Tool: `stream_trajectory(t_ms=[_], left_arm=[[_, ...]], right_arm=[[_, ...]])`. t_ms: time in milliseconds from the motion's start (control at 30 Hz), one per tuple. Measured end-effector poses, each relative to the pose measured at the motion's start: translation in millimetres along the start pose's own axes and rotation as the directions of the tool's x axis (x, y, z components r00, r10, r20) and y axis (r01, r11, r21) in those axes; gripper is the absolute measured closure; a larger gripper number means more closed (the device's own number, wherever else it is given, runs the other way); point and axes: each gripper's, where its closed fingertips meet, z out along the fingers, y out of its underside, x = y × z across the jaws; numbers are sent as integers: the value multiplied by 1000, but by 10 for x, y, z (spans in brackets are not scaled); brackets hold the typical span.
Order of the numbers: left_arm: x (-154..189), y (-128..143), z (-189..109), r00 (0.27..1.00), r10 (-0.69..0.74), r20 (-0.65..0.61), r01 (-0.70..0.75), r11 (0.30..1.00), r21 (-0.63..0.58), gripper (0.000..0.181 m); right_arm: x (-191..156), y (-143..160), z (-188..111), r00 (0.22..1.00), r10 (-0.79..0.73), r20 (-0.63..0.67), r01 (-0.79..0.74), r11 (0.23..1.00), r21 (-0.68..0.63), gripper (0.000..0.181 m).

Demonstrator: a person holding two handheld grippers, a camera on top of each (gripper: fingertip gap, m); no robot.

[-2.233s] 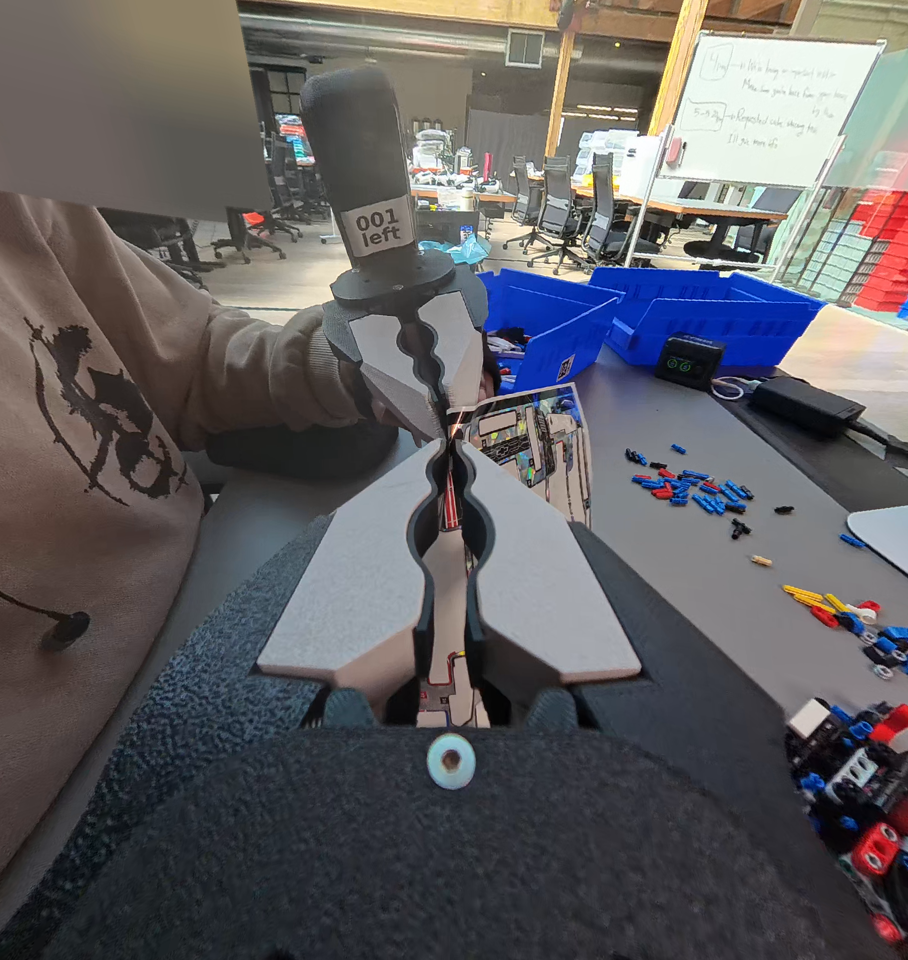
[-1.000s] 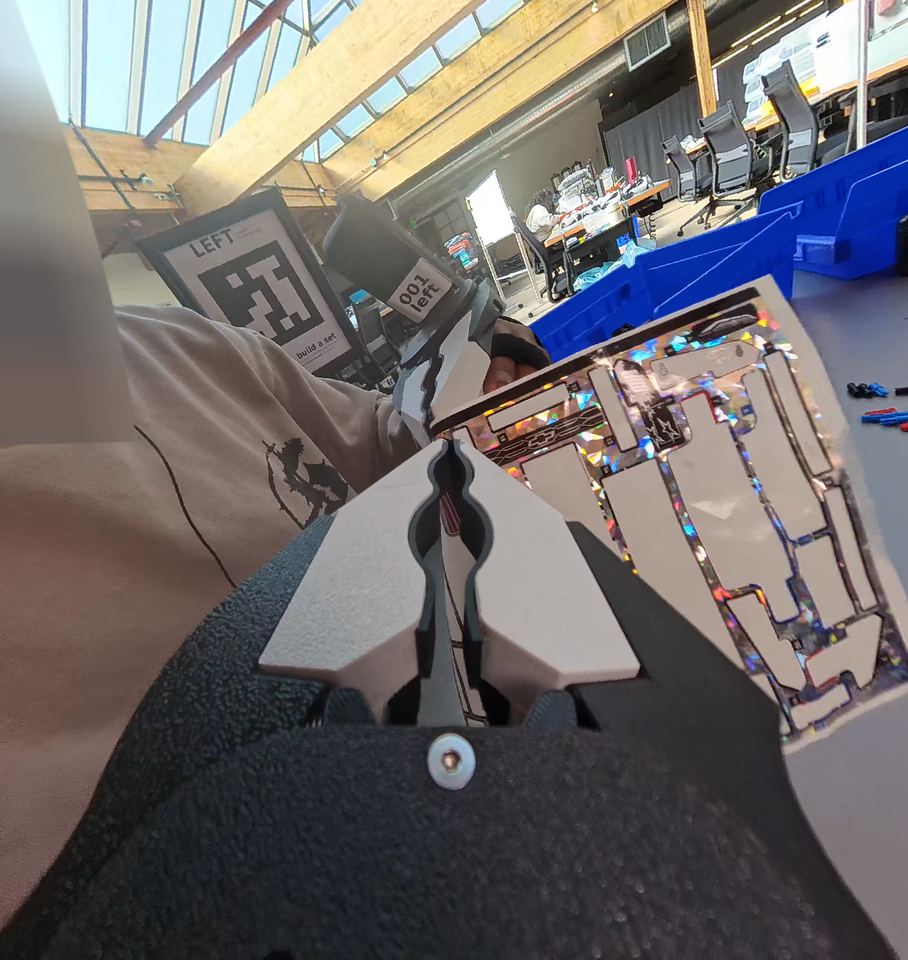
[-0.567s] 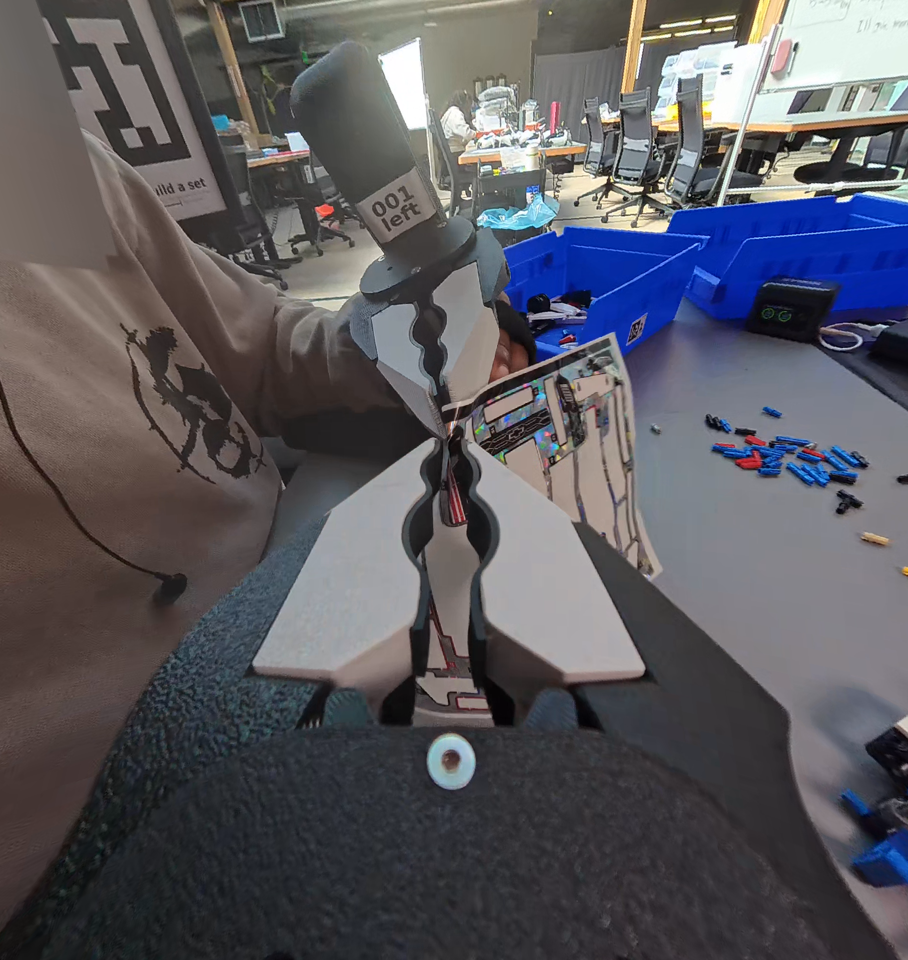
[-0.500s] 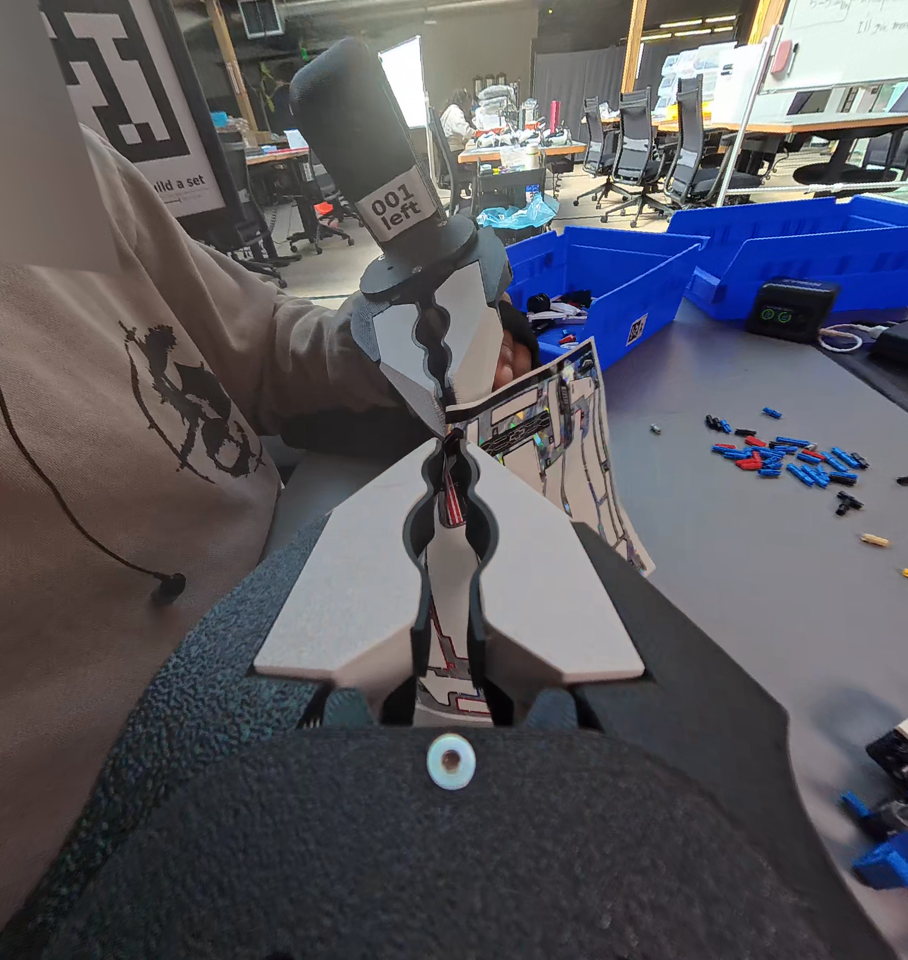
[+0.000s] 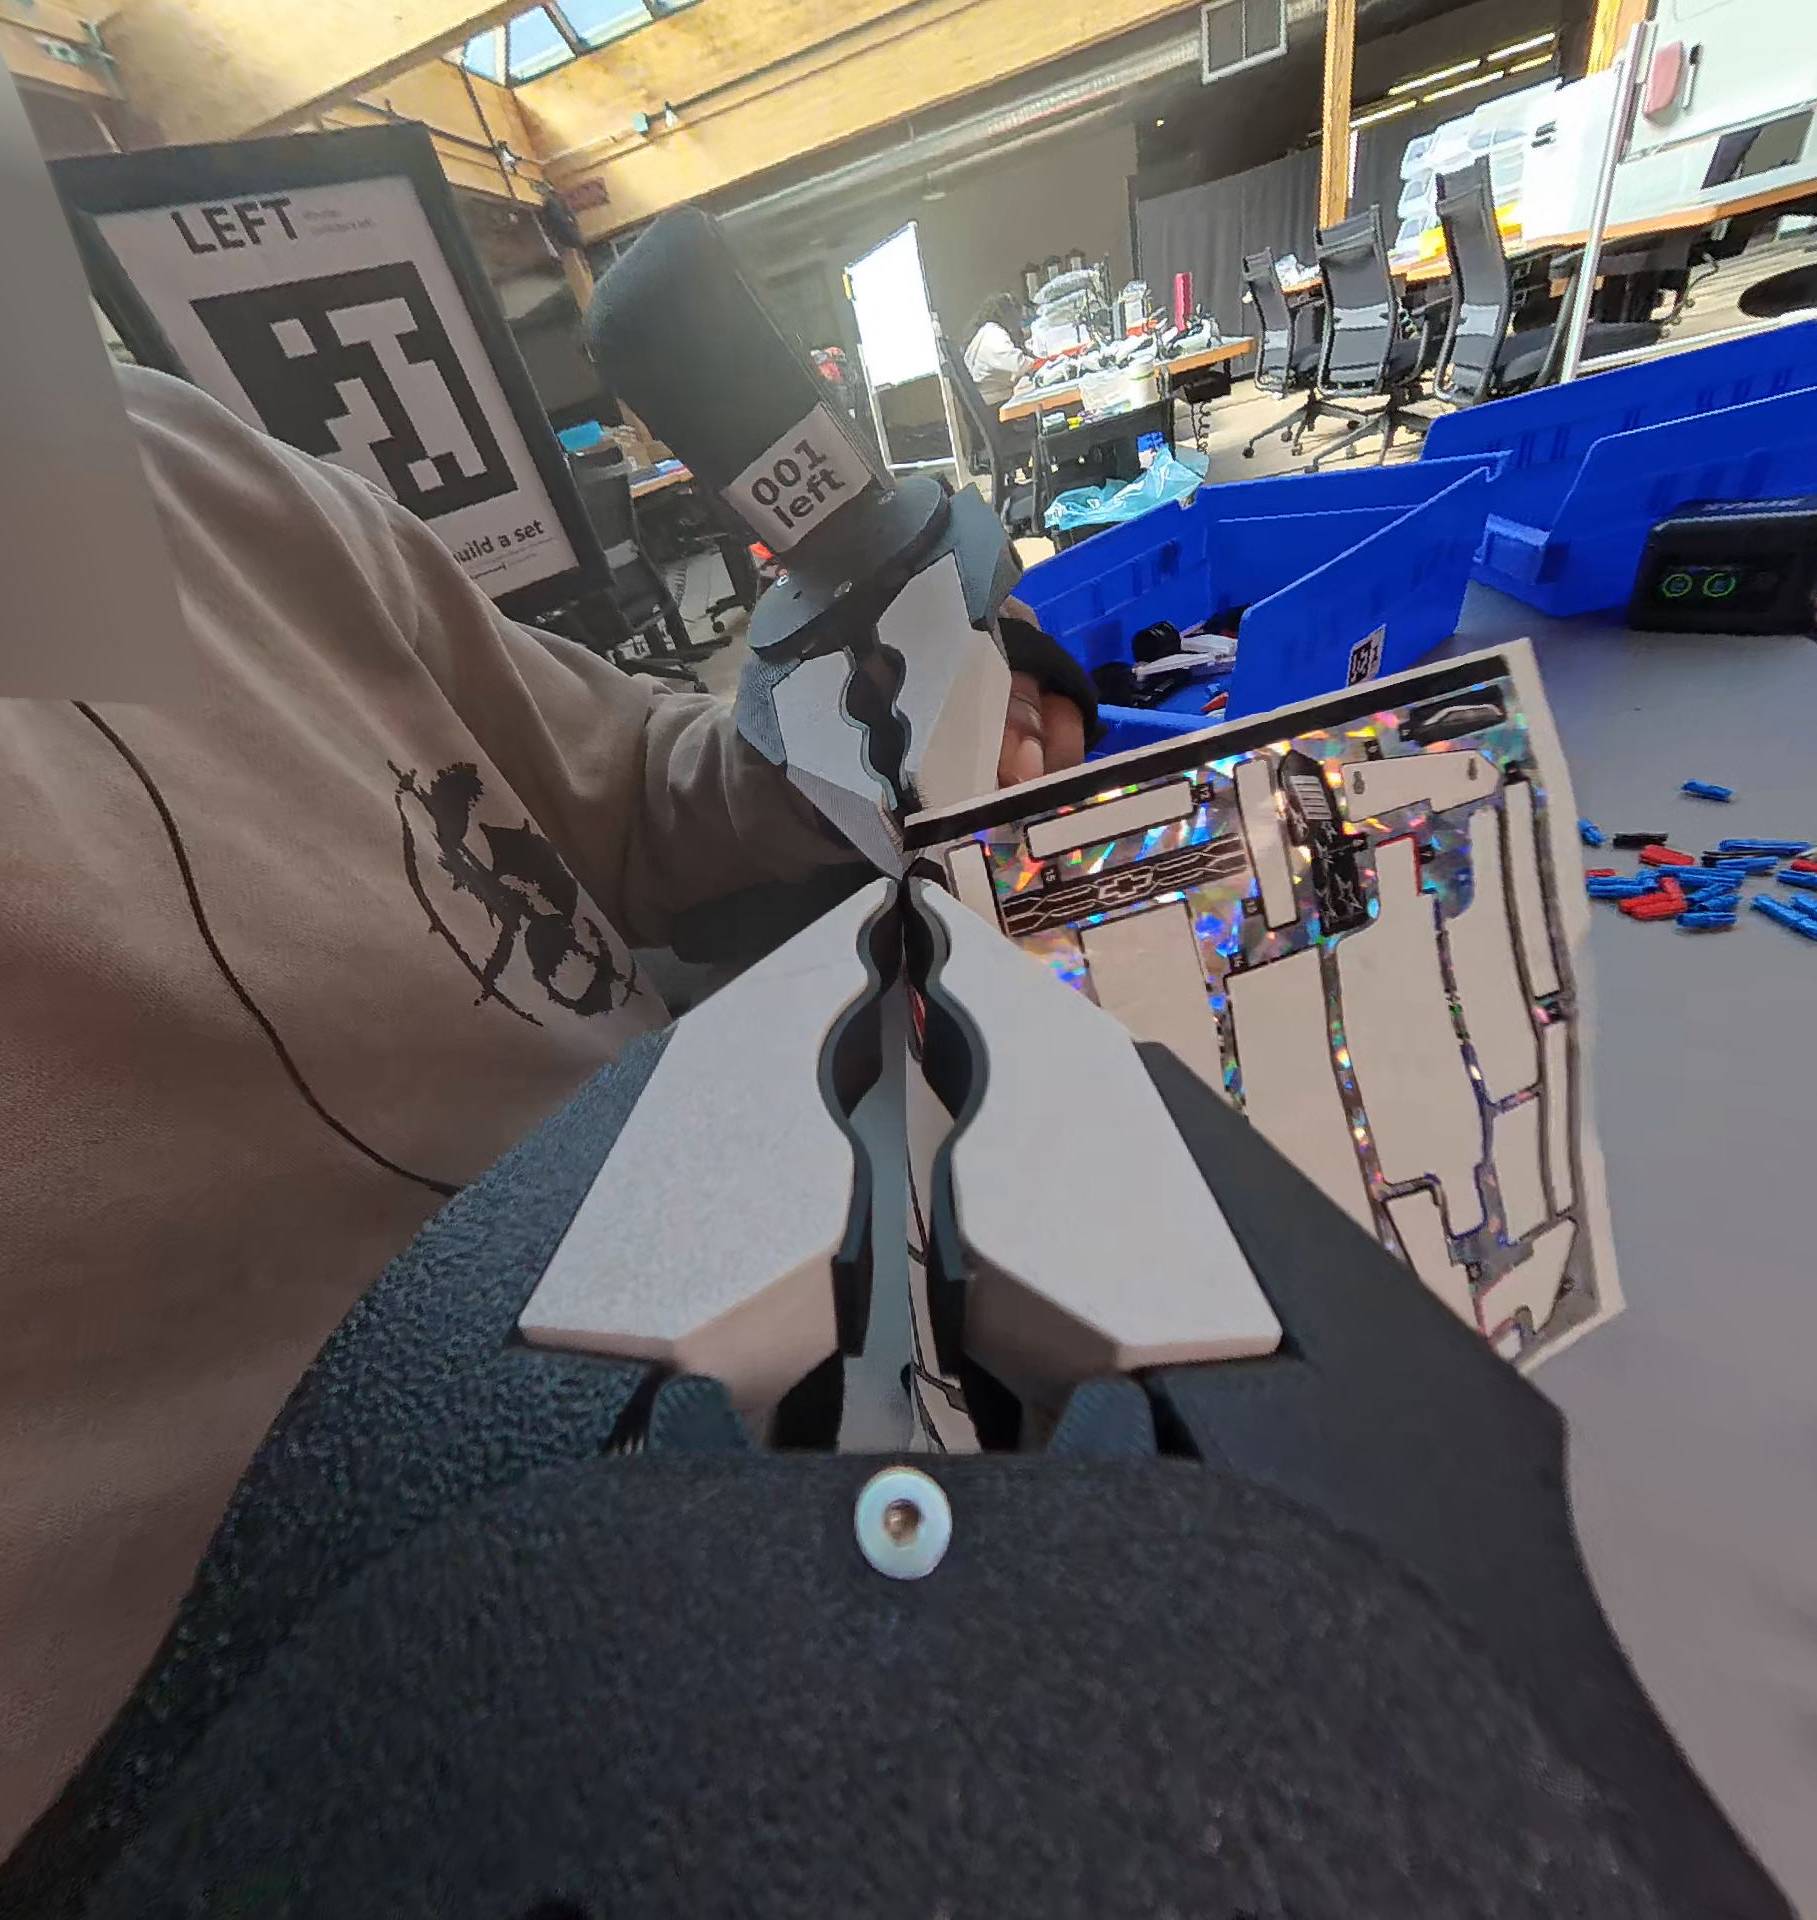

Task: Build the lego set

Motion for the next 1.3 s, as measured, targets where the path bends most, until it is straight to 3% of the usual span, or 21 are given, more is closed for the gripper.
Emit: stream_trajectory(t_ms=[367, 600, 767, 900, 1000, 1067, 1133, 1233, 1300], left_arm=[[-63, 4, -45, 1000, -17, 24, 17, 1000, 11, 181], [-346, 5, -168, 986, -117, 116, 112, 993, 45, 181], [-823, -20, -427, 963, -141, 230, 143, 990, 9, 181], [-1622, -14, -897, 911, -119, 394, 170, 981, -96, 181], [-2337, 145, -1286, 850, -196, 489, 281, 954, -108, 181], [-2816, 420, -1580, 776, -239, 583, 375, 919, -123, 181], [-3178, 700, -1859, 684, -343, 644, 492, 869, -60, 181], [-3519, 1171, -2210, 497, -539, 680, 672, 735, 92, 181], [-3647, 1601, -2390, 308, -648, 696, 800, 572, 178, 181]], right_arm=[[33, -68, -69, 998, 53, 21, -55, 997, 57, 181], [139, -277, -228, 998, 30, -50, -22, 987, 160, 181], [263, -548, -466, 989, 32, -144, 14, 951, 309, 181], [386, -654, -661, 973, 55, -226, 36, 925, 378, 181], [420, -661, -716, 968, 59, -242, 41, 921, 388, 181], [435, -644, -724, 965, 55, -255, 46, 926, 375, 181], [445, -627, -731, 963, 48, -266, 55, 930, 364, 181], [474, -597, -756, 959, 50, -280, 55, 934, 353, 181], [505, -580, -774, 958, 60, -280, 44, 935, 353, 181]])
